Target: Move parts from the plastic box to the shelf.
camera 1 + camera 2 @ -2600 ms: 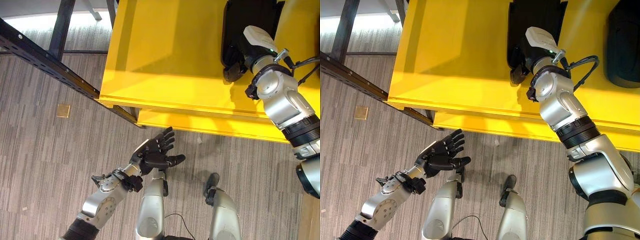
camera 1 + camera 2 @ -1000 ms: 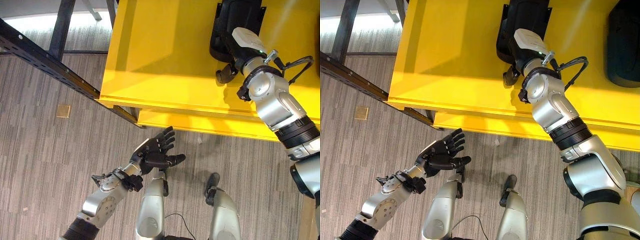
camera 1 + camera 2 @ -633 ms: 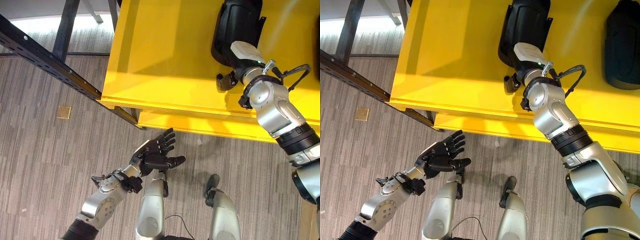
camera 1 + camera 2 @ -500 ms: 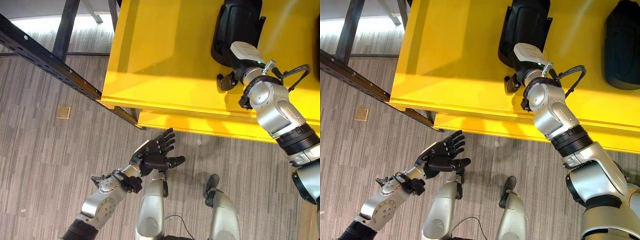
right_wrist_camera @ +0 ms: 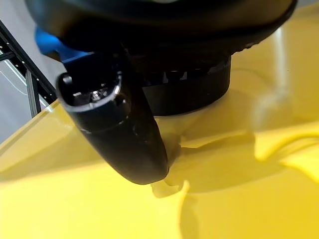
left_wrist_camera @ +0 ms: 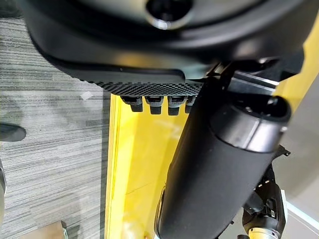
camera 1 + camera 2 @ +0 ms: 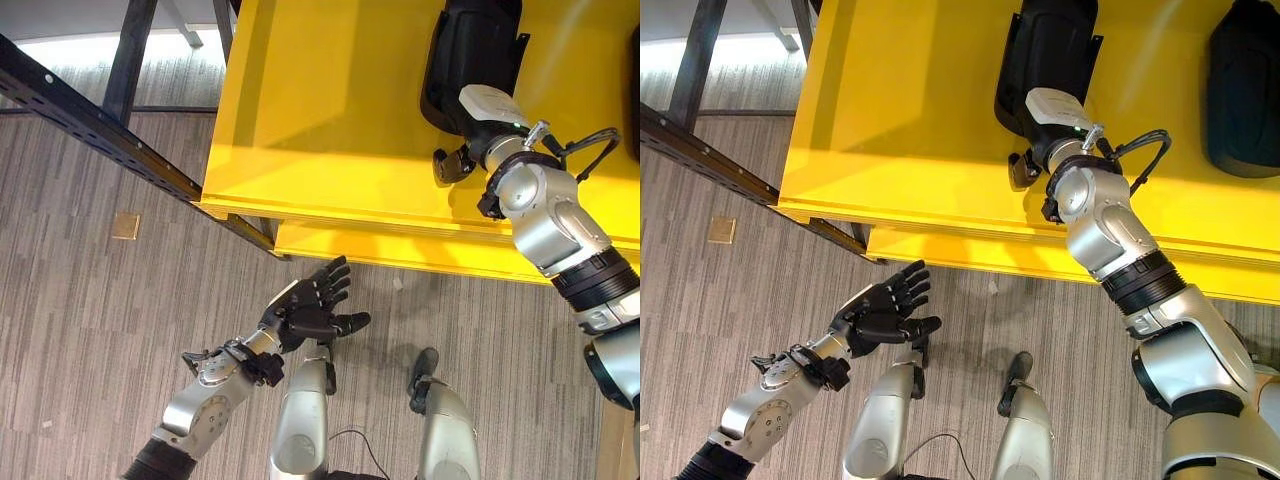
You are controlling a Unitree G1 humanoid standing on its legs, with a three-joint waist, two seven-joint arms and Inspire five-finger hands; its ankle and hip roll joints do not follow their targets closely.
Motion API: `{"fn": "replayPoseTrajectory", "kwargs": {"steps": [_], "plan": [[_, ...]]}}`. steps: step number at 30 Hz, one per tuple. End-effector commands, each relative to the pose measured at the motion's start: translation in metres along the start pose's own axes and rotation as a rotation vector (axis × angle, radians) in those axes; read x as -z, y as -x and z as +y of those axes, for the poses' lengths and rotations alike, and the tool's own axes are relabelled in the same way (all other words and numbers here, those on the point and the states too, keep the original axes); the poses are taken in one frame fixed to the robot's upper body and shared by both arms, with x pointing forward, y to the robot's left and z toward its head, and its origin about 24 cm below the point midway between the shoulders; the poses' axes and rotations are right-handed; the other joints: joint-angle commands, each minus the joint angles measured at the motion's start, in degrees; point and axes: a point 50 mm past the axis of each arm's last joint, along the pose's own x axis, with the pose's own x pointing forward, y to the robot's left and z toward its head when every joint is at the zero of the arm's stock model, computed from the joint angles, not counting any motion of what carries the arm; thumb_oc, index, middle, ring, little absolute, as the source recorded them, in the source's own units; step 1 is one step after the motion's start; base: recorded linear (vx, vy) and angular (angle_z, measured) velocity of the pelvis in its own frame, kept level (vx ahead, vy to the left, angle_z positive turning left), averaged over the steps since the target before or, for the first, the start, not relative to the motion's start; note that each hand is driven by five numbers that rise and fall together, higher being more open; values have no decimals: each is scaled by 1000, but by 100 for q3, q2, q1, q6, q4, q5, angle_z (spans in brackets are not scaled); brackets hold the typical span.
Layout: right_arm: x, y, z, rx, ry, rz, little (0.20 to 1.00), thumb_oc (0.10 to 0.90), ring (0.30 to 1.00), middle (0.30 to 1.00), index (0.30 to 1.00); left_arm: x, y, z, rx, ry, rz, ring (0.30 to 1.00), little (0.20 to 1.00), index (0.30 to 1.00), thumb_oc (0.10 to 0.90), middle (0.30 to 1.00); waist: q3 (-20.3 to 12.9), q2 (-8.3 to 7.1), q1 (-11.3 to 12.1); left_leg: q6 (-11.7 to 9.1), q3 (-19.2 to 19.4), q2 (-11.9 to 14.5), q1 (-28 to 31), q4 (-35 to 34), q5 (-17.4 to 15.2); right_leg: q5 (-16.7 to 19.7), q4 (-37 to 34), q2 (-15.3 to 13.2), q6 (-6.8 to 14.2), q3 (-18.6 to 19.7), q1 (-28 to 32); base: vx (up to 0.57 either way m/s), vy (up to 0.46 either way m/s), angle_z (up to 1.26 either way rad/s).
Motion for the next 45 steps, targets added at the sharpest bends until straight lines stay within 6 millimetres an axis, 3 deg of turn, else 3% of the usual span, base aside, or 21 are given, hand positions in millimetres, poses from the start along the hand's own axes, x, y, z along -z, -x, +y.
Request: {"fn": "replayPoseTrajectory", "kwargs": {"steps": [1,45], "plan": [[-9,8,-55,195,101,-49,1000,900,1000,1000,1000,-37,4,-28,154,-70,-185,1000,1000,1000,900,1000,-76,-88,-30,105,29,-210,471,-16,-652,-705,407,206,-157,-26,289,0,0,0],[-7,18,-39,127,151,-69,1000,900,1000,1000,1000,-36,6,-25,162,-92,-166,1000,1000,1000,900,1000,-175,-133,-194,50,73,-122,726,-141,-610,-714,310,269,-172,48,503,-1,-2,0]]}}
